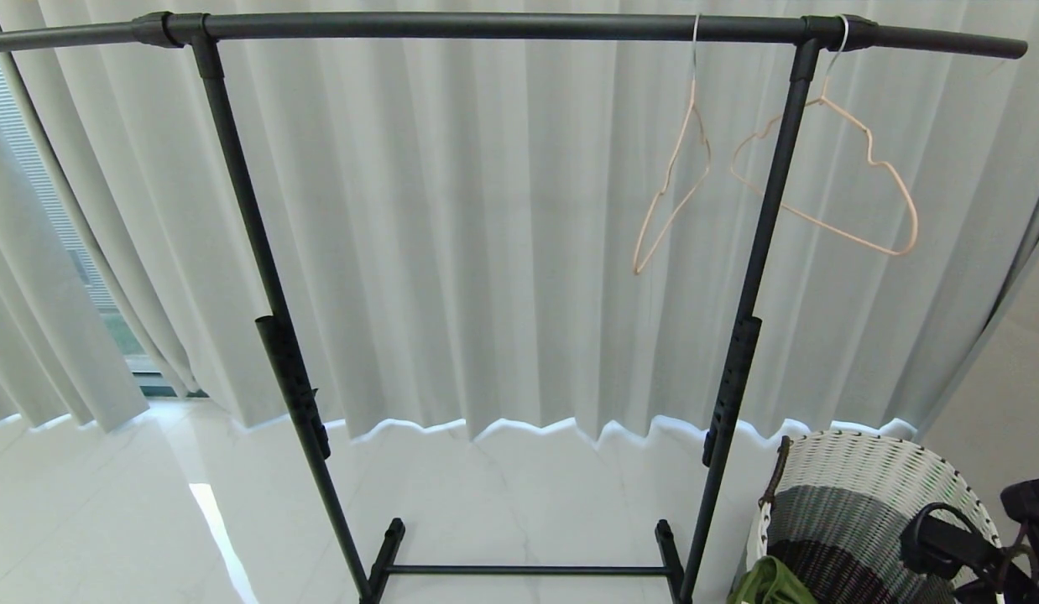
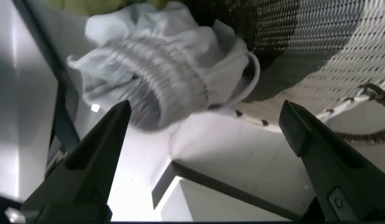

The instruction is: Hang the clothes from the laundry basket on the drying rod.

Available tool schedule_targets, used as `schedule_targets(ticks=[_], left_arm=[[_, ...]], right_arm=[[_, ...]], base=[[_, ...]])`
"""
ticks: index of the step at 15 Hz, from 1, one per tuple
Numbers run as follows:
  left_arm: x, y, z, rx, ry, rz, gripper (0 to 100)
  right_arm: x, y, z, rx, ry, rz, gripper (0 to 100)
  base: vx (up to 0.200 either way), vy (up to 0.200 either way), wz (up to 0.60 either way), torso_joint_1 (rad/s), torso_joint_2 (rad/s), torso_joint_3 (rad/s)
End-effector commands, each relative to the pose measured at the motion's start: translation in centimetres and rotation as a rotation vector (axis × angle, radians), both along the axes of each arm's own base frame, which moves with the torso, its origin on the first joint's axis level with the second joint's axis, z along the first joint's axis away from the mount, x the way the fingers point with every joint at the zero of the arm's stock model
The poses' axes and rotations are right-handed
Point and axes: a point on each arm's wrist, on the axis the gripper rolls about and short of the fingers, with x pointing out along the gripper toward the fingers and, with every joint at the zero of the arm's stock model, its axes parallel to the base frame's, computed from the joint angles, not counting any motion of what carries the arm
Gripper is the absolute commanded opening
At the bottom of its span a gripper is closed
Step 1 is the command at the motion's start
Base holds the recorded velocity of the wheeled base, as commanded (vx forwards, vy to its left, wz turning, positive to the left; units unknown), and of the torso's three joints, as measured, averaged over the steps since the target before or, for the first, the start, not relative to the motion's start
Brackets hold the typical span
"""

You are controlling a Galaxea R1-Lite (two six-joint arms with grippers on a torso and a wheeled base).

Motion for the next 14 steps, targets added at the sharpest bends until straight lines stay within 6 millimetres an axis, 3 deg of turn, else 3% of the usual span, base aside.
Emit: schedule_targets(ticks=[1,6,7,10,14], left_arm=[[0.0,0.0,0.0,0.000,0.001,0.000,100],[0.0,0.0,0.0,0.000,0.000,0.000,100],[0.0,0.0,0.0,0.000,0.001,0.000,100],[0.0,0.0,0.0,0.000,0.001,0.000,100],[0.0,0.0,0.0,0.003,0.001,0.000,100]], right_arm=[[0.8,-0.1,-1.7,-0.002,0.061,-0.008,100],[1.9,-0.4,-2.7,-0.064,0.036,-0.087,100],[1.9,-0.4,-2.8,-0.059,0.039,-0.104,0],[1.5,-0.4,-2.4,-0.057,0.022,-0.117,0],[0.2,-0.3,0.4,-0.063,-0.100,-0.122,0]], base=[[0.000,0.000,0.00,0.000,0.00,0.000],[0.000,0.000,0.00,0.000,0.00,0.000],[0.000,0.000,0.00,0.000,0.00,0.000],[0.000,0.000,0.00,0.000,0.00,0.000],[0.000,0.000,0.00,0.000,0.00,0.000]])
